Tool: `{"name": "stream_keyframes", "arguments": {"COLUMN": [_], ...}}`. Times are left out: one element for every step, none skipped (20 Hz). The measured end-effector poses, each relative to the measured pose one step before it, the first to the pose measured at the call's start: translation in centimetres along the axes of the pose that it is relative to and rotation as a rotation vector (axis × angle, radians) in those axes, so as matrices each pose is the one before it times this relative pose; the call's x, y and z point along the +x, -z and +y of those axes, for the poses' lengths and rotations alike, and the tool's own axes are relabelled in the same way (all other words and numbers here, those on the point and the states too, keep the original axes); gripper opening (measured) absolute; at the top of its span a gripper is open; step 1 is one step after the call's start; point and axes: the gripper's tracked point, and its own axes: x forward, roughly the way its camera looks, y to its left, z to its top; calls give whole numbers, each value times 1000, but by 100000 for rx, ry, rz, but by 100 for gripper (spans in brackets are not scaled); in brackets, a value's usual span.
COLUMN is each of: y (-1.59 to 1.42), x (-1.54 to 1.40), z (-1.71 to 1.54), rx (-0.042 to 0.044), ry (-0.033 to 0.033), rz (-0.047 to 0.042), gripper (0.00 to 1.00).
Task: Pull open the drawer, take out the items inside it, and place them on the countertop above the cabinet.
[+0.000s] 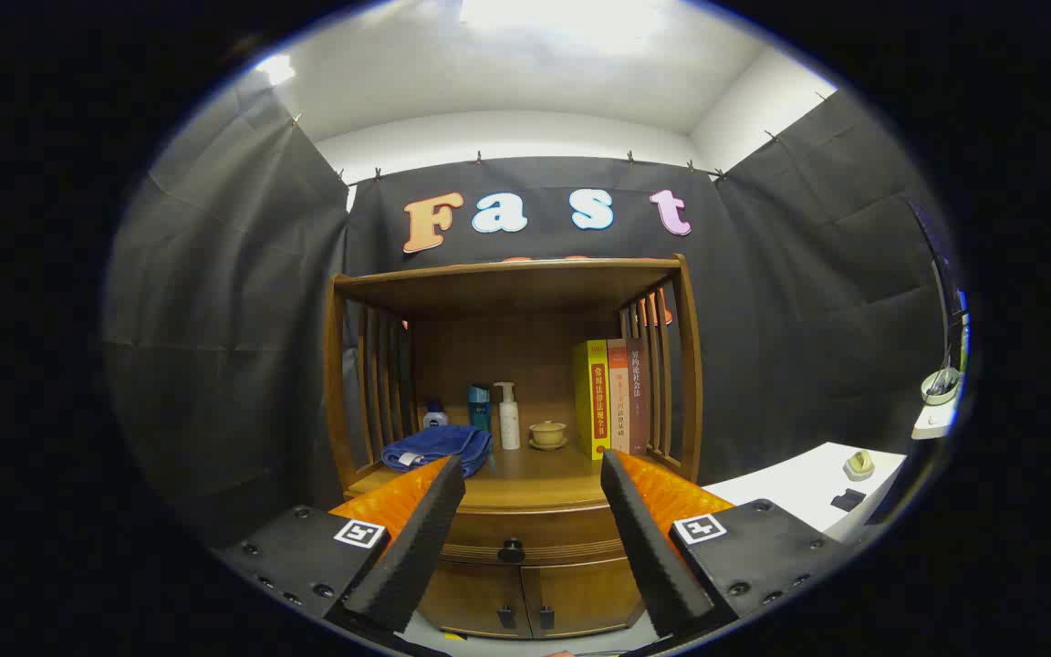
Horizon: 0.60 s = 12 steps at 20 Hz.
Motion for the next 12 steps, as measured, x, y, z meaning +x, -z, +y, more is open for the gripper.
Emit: {"name": "stream_keyframes", "arguments": {"y": [-4,-4,48,63,21,156,-62,-76,-255,-230,-21,236], "x": [-2,15,-2,9,-21,-52,8,-82,-19,-154,32,114], "z": [14,-37,38,38,-53,-29,62,-6,-54,-31,-77,-113], "rx": [-98,-2,88,98,99,45,-151,-118,117,142,-39,105], "ry": [166,108,-88,-123,-20,16,-152,25,34,194,377,387], "rz": [-102,54,70,107,95,60,193,4,-698,-1050,-327,278], "gripper": [99,99,99,99,99,99,99,99,99,99,99,99]}}
